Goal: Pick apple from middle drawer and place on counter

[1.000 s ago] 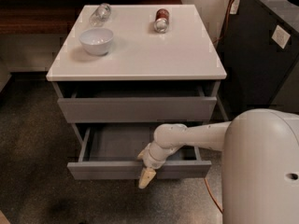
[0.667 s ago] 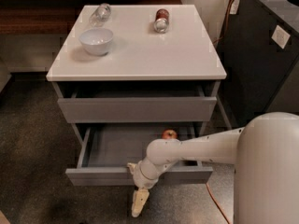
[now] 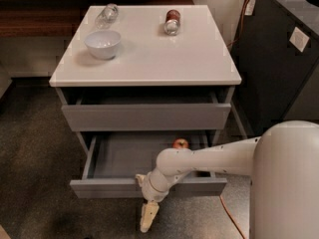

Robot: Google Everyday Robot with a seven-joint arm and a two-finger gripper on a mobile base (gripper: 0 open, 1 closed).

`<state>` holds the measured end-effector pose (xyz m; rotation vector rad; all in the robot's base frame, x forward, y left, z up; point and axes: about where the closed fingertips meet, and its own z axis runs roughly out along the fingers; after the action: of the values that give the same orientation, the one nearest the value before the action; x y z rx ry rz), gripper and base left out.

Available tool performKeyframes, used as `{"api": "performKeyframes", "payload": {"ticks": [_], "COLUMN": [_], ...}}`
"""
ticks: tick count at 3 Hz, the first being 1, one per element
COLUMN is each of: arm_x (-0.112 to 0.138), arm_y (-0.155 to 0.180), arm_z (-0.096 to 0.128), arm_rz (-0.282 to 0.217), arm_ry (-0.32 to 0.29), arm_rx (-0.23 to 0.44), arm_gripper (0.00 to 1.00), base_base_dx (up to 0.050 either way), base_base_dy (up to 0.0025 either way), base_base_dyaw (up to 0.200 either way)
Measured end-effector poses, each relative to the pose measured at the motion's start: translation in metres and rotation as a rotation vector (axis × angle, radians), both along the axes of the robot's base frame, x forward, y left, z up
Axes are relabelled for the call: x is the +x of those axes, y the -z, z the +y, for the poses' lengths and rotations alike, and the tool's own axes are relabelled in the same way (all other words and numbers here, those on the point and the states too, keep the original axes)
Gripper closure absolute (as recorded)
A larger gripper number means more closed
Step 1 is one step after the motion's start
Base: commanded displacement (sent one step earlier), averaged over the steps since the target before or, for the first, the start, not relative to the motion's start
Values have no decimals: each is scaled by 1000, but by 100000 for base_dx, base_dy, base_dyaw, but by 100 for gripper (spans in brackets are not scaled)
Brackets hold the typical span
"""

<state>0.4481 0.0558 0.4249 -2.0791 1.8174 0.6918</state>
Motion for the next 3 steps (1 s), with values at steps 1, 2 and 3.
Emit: {"api": "performKeyframes", "payload": {"ticks": [1,2,3], "arm_x": [0,0,0], "arm_y": [-1,-1,-1], "arm_z": [0,0,0], "arm_rz": [0,0,0], "arm_ry": [0,0,0], "arm_rx": [0,0,0], "arm_gripper": [0,0,26], "base_base_dx": [0,0,0], "base_base_dy": [0,0,0], "base_base_dyaw": [0,0,0]}}
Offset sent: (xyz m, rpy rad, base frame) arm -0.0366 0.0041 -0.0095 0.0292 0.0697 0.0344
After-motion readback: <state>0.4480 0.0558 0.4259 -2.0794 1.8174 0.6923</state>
